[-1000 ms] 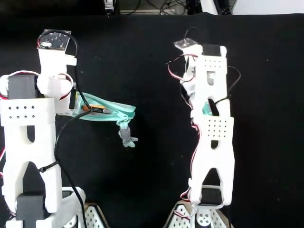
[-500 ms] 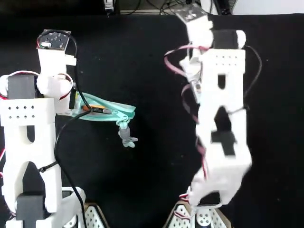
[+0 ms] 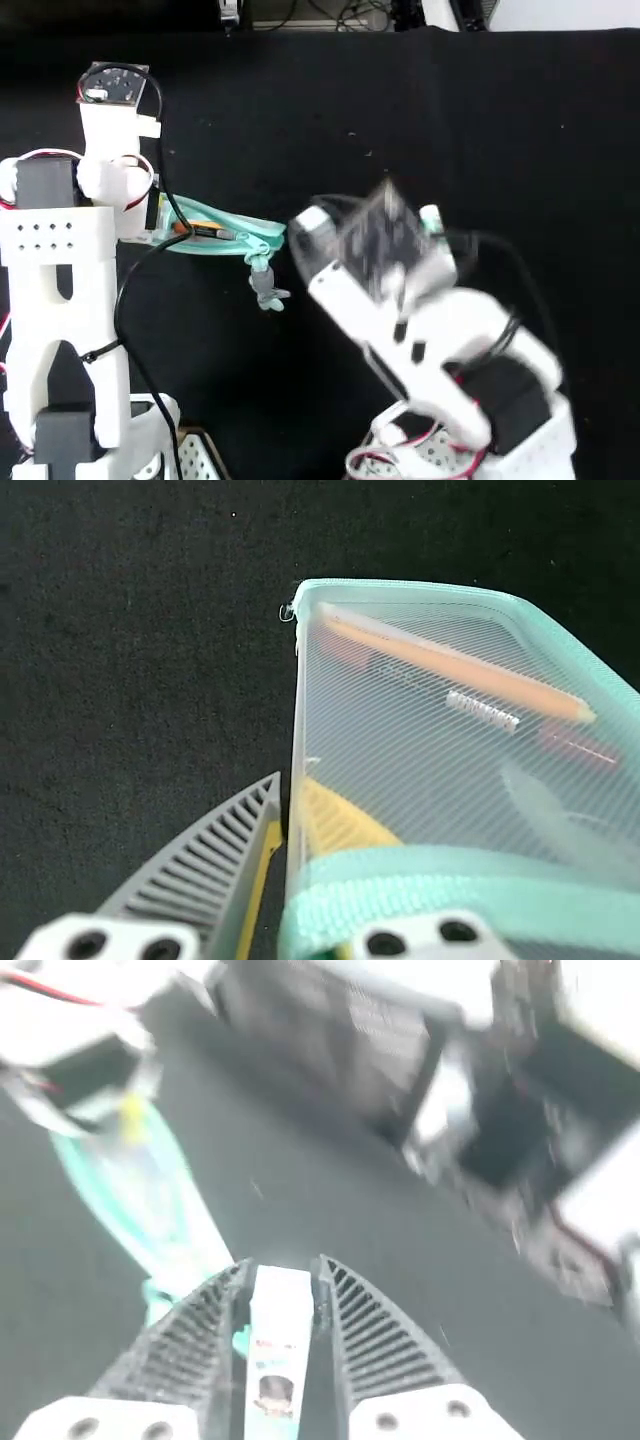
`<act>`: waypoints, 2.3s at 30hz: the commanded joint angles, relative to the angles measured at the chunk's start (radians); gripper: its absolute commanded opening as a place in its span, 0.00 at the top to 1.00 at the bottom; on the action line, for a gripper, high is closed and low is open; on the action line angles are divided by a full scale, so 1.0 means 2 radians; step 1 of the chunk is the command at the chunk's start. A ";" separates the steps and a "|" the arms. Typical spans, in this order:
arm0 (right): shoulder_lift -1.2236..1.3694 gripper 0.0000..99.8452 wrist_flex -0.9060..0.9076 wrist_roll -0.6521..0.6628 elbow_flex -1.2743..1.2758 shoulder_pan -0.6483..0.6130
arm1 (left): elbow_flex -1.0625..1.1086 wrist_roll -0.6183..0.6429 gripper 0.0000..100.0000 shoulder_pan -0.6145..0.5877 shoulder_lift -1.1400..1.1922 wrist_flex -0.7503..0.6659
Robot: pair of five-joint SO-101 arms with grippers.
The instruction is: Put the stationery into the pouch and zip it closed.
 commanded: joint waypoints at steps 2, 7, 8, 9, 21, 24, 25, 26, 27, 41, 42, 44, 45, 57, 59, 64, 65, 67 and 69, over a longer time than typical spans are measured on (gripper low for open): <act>-0.132 0.99 -0.180 -0.005 0.139 -0.075 | 0.004 0.002 0.97 -0.008 0.006 0.005; -0.211 0.99 -0.358 -0.004 0.246 -0.134 | 0.004 0.001 0.97 -0.008 0.006 0.005; -0.215 0.99 -0.388 -0.002 0.271 -0.141 | 0.004 0.001 0.97 -0.008 0.006 0.005; -0.217 0.99 -0.416 -0.002 0.295 -0.146 | 0.004 0.001 0.97 -0.008 0.006 0.005; -0.217 0.99 -0.595 0.000 0.465 -0.147 | 0.004 0.002 0.97 -0.009 0.006 0.005; -0.217 0.99 -0.624 0.000 0.484 -0.135 | 0.003 0.002 0.97 -0.009 0.006 0.005; -0.217 0.99 -0.631 0.000 0.487 -0.126 | 0.003 0.002 0.97 -0.009 0.006 0.005; -0.217 0.99 -0.636 0.000 0.488 -0.114 | 0.003 0.002 0.97 -0.009 0.006 0.005; -0.217 0.99 -0.640 -0.002 0.487 -0.103 | 0.003 0.002 0.97 -0.009 0.006 0.005; -0.113 0.99 -0.640 -0.005 0.376 -0.095 | 0.003 0.002 0.97 -0.008 0.006 0.005; -0.087 0.99 -0.640 -0.005 0.364 -0.095 | 0.003 0.002 0.97 -0.008 0.006 0.005; -0.036 0.99 -0.640 -0.005 0.345 -0.095 | 0.003 0.002 0.97 -0.008 0.006 0.005; -0.015 0.99 -0.640 -0.005 0.339 -0.095 | 0.003 0.002 0.97 -0.008 0.006 0.005; 0.066 0.99 -0.640 -0.005 0.360 -0.097 | 0.003 0.002 0.97 -0.008 0.006 0.005; 0.066 0.99 -0.640 -0.005 0.358 -0.097 | 0.003 0.002 0.97 -0.008 0.006 0.005; 0.034 0.99 -0.637 -0.003 0.339 -0.140 | 0.003 0.002 0.97 -0.009 0.006 0.005; 0.025 0.99 -0.636 -0.002 0.340 -0.152 | 0.003 0.002 0.97 -0.009 0.006 0.005; 0.015 0.99 -0.636 -0.001 0.347 -0.157 | 0.003 0.002 0.97 -0.010 0.005 0.005; 0.015 0.99 -0.636 -0.001 0.356 -0.150 | 0.003 0.002 0.97 -0.010 0.005 0.005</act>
